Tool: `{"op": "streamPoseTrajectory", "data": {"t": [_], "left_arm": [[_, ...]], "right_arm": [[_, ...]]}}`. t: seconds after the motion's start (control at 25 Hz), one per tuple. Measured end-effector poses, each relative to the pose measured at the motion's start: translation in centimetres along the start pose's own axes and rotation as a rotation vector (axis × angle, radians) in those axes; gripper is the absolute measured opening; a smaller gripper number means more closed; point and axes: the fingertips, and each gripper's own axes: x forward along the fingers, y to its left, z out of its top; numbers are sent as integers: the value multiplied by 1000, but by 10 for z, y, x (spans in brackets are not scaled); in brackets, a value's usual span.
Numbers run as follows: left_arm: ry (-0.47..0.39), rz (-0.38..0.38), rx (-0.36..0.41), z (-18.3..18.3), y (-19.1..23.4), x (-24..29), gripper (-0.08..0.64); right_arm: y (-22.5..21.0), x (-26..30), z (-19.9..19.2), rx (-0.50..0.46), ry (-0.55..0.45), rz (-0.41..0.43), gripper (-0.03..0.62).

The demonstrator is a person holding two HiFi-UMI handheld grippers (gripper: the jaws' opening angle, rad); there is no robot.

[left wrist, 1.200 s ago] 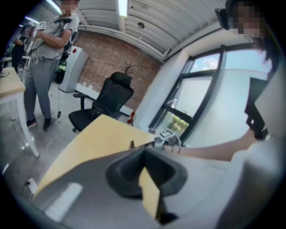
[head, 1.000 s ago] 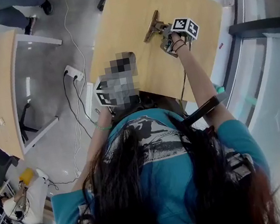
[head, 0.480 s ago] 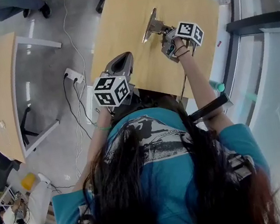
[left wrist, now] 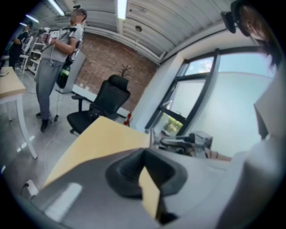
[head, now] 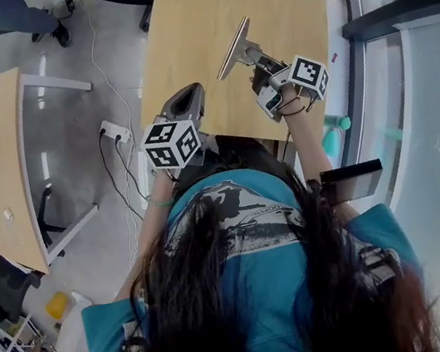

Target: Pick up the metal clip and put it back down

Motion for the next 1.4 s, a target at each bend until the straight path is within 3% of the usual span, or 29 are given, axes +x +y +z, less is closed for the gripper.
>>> {"op": "streamPoseTrajectory", "data": {"t": [0.36,0.6,1.0,1.4], "left_arm": [[-5,-46,-6,-8,-12,-25,3],[-36,-87,42,-29,-31,-75,3],[3,-118,159,-28,-45,-71,2],[-43,-85,96,-21,-38,-70,3]], "right_arm": [[22,-75,-37,24,-139,49,92],[27,-127,-98,17,-197,66,92],[23,-131,-101,14,-189,17,92],[25,-126,-100,26,-189,52,92]]}}
